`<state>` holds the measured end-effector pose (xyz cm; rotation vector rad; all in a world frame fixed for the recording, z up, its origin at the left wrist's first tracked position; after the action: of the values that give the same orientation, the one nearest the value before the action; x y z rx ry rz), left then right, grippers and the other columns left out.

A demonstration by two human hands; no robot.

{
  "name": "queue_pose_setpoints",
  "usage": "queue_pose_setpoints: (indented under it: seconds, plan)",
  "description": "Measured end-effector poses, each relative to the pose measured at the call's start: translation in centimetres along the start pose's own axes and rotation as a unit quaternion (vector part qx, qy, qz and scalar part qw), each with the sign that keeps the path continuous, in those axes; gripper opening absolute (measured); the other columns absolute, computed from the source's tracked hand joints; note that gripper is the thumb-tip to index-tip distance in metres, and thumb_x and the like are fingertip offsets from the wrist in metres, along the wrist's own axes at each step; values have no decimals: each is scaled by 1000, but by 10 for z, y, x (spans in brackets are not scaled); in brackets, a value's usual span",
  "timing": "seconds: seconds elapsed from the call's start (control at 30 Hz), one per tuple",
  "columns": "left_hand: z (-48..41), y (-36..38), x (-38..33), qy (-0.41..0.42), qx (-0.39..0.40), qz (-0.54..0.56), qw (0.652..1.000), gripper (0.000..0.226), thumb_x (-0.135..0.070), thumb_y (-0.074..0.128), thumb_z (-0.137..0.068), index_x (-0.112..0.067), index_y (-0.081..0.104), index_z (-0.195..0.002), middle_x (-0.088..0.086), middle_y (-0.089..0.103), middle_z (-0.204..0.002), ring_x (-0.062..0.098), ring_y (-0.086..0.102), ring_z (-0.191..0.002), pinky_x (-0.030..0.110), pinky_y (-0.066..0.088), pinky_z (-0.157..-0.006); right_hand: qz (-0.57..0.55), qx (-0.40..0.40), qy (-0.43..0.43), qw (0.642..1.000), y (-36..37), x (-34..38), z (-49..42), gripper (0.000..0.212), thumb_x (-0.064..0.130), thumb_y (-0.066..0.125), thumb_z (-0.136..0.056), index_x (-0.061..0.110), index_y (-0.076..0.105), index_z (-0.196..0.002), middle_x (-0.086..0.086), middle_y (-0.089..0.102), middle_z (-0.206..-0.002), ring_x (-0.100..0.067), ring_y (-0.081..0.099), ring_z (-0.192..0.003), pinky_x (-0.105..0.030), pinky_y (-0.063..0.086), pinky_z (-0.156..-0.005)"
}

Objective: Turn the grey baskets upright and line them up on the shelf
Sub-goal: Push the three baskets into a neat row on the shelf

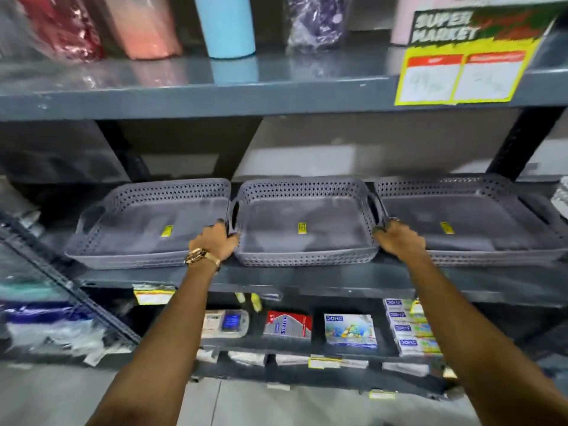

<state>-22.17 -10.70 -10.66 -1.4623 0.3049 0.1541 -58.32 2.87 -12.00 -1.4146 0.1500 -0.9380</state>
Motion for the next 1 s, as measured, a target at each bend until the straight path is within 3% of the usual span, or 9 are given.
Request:
queue_pose_setpoints:
  seconds: [0.27, 0.5, 0.63, 0.7, 0.77, 0.87, 1.0]
  plan:
    - [7, 5, 6, 84, -63, -48, 993, 40, -36, 41, -94, -9, 46, -123, 23, 66, -113, 44, 62, -102, 44, 47, -81, 41, -40, -21, 998, 7, 1, 9, 39, 28, 35, -96, 3, 42, -125, -30, 53, -132, -47, 52, -119, -49, 39, -97]
    - [-21, 4, -2, 97, -69, -35, 992, 38, -33, 41, -94, -7, 44, -120, 23, 65, -116, 46, 63, -99, 44, 46, -79, -9, -1, -26, 1000, 4, 13, -12, 33, 26, 34, -96, 2, 38, -119, -30, 53, -129, -47, 52, -117, -51, 40, -97]
    - [-41, 3, -8, 95, -67, -24, 993, 38, -33, 44, -92, -9, 44, -121, 23, 65, -115, 46, 62, -100, 43, 46, -78, -52, 27, -40, 997, 0, 20, -40, 20, 27, 34, -93, 9, 37, -99, -21, 50, -100, -39, 54, -104, -50, 40, -91]
    - [-48, 3, -9, 96, -70, -18, 993, 40, -33, 46, -91, -9, 45, -123, 22, 65, -114, 44, 63, -100, 42, 48, -78, -58, 28, -37, 997, 0, 19, -53, 17, 28, 32, -92, 11, 35, -92, -18, 47, -96, -34, 52, -97, -50, 39, -90]
    - [-49, 2, -10, 90, -70, -10, 993, 41, -34, 46, -91, -10, 45, -125, 21, 65, -115, 43, 62, -101, 43, 49, -80, -65, 24, -29, 997, -1, 20, -56, 16, 27, 31, -92, 11, 35, -92, -20, 47, -99, -33, 51, -98, -51, 39, -92]
    - [-48, 3, -10, 80, -60, -6, 995, 42, -35, 44, -92, -12, 43, -127, 21, 64, -118, 44, 61, -103, 45, 49, -82, -65, 24, -16, 997, 0, 25, -50, 23, 25, 31, -95, 6, 39, -105, -27, 52, -120, -39, 51, -115, -47, 38, -94]
    - [-41, 3, -8, 88, -38, -11, 995, 38, -36, 41, -93, -12, 42, -122, 20, 65, -116, 43, 62, -101, 43, 47, -79, -71, 14, -13, 997, 3, 26, -36, 28, 20, 35, -96, 0, 38, -116, -33, 53, -122, -42, 53, -110, -46, 40, -91]
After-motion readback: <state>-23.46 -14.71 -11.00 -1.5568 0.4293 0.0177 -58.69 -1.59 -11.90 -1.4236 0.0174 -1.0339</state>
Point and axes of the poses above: each hand's wrist, its own z-axis away from the middle knuckle, its own y-axis out of the palm, x = y × z, the point moved 6 cm from there along -z, towards the middle knuckle
